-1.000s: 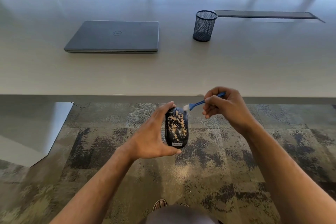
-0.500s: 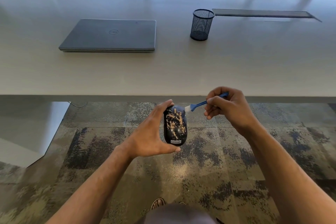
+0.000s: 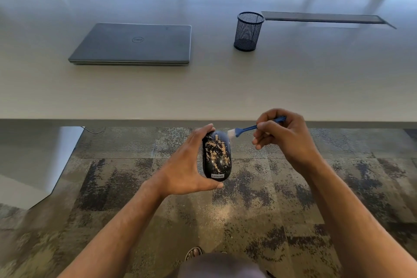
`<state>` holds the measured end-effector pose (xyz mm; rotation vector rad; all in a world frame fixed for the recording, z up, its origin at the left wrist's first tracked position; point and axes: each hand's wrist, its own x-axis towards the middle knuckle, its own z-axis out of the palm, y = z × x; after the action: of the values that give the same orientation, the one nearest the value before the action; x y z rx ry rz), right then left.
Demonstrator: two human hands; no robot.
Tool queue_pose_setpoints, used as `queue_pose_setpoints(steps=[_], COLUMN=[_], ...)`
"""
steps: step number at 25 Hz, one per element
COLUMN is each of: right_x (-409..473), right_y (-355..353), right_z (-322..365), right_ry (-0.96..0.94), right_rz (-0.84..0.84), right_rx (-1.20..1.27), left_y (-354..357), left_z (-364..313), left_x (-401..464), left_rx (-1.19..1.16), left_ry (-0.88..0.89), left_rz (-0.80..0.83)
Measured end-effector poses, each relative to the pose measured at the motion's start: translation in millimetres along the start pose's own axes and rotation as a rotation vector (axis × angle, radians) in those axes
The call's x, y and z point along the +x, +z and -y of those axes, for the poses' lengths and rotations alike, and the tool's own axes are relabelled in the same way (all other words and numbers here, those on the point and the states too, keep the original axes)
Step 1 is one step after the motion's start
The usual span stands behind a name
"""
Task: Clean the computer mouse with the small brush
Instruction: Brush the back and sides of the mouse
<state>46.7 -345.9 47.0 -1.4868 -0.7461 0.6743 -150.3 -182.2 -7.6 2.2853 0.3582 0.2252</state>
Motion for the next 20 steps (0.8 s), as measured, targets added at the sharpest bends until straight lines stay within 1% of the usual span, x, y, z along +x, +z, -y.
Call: queue_pose_setpoints(steps=[5, 9, 13, 16, 20], right_x=[-3, -7, -5, -6, -12], right_y=[10, -2, 6, 8, -4], right_z=[-7, -6, -5, -11, -17], right_ry=[0.024, 0.015, -0.030, -0.005, 0.028], right_rz=[0.062, 0.013, -0.005, 0.002, -0.041], right_rx=[0.005, -0.024, 0.027, 0.024, 0.008], left_y=[-1, -2, -1, -1, -4], left_z=[1, 1, -1, 0, 2], left_x=[3, 2, 3, 4, 0], left_rx=[-0.006, 0.000, -0.008, -0.023, -0.027], left_ry=[-0.001, -0.009, -0.016, -0.021, -0.027], left_rz=[-0.003, -0.012, -0.008, -0.005, -0.019])
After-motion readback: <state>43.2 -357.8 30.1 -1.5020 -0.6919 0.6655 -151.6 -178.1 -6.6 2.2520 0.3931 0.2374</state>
